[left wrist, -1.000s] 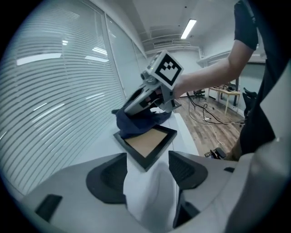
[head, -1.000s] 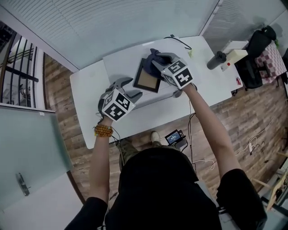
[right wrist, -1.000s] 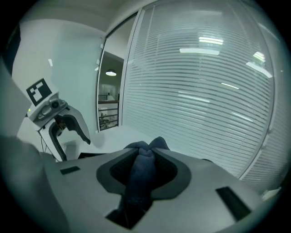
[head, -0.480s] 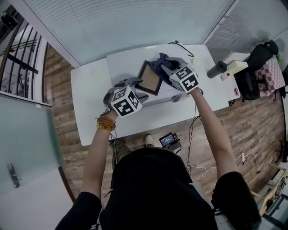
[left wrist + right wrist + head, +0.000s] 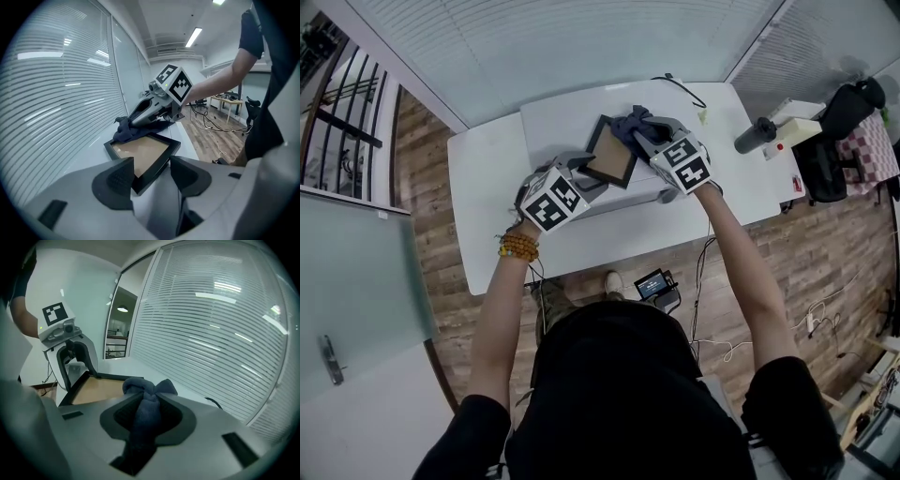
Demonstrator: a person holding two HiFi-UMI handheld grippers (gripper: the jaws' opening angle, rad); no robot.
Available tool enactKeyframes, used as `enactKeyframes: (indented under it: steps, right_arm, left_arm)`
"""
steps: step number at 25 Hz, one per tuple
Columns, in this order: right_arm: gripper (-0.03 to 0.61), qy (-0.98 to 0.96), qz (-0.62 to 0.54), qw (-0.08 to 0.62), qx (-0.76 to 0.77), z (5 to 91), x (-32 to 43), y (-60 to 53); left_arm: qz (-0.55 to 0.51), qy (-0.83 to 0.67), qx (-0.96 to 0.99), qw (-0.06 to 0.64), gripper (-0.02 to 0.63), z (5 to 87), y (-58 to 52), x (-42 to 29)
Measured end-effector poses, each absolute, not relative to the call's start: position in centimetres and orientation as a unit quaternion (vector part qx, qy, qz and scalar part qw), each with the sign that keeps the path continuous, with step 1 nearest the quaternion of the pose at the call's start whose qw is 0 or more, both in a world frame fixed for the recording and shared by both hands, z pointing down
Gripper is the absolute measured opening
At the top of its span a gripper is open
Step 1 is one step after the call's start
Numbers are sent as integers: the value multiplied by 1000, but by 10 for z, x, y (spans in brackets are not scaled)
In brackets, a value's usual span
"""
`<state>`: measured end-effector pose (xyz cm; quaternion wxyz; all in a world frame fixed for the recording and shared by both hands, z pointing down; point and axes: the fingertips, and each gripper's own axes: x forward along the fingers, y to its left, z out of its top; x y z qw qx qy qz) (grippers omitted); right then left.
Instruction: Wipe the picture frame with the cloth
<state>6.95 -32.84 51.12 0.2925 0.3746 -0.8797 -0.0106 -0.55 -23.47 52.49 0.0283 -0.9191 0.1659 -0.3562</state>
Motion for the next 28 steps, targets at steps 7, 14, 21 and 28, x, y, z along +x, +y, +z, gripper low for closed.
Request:
enactKeyframes:
  steps: [7, 14, 21, 28]
  right_arm:
    - [60, -889, 8, 284, 361, 514, 59, -315]
    - [57, -898, 6, 278, 340, 515, 41, -292]
    - [57, -907, 9, 274, 319, 516, 20, -266]
    - [57, -914, 56, 266, 301, 516, 11, -250]
  left_arm:
    - [-355, 166, -920, 16, 239, 528, -235, -7]
    - [-352, 171, -920, 9, 239, 529, -234, -7]
    - [-350, 173, -921, 8, 239, 530, -236, -10]
    - [-349, 174, -921, 5, 239, 528, -236, -10]
